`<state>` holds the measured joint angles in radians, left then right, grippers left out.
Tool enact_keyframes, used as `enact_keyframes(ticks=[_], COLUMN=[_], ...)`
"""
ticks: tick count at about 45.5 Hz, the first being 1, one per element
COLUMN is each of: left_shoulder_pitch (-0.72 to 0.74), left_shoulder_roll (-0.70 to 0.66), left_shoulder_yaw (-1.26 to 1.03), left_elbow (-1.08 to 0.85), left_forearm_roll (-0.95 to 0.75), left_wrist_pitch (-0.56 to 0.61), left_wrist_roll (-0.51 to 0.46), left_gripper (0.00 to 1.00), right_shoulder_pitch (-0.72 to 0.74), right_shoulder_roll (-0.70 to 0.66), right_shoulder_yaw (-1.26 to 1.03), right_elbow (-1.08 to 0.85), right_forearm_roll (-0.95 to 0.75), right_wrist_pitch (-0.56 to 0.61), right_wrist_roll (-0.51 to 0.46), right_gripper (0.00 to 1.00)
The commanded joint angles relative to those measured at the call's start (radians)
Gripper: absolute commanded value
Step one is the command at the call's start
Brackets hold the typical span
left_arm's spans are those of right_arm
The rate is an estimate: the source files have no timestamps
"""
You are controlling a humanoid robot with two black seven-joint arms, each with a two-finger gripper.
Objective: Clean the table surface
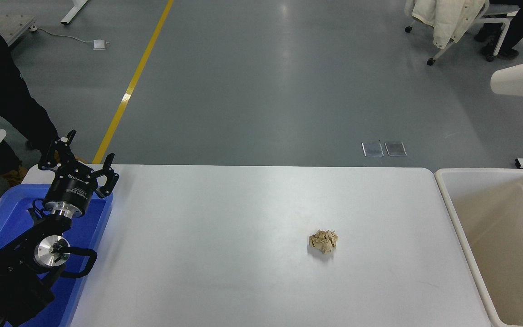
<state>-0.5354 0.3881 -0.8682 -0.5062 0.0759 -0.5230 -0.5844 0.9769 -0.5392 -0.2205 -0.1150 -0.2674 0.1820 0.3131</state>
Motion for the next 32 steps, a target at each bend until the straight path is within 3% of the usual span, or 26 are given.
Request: enact_keyframes(ticks=[1, 32], left_shoulder_pitch=[0.000, 0.000], left_shoulder_roll=[0.002, 0.000], left_shoulder_yaw=[0.000, 0.000], left_elbow=[0.000, 0.000], left_forearm_roll=[0.001, -0.001], left_wrist_pitch=[0.000, 0.000], left_wrist_roll=[0.000, 0.000], left_gripper=[1.00, 1.00], right_shoulder_pitch=[-0.113, -0.339], right_shoulder_roll=[-0.016, 0.107], right_shoulder_yaw=[0.006, -0.002], right_elbow=[-0.020, -0.015], right_forearm_roll=[0.005, 0.000], right_wrist_pitch=[-0.049, -0.142], right_wrist_roll=[-0.017, -0.020], right_gripper=[0.00, 0.00])
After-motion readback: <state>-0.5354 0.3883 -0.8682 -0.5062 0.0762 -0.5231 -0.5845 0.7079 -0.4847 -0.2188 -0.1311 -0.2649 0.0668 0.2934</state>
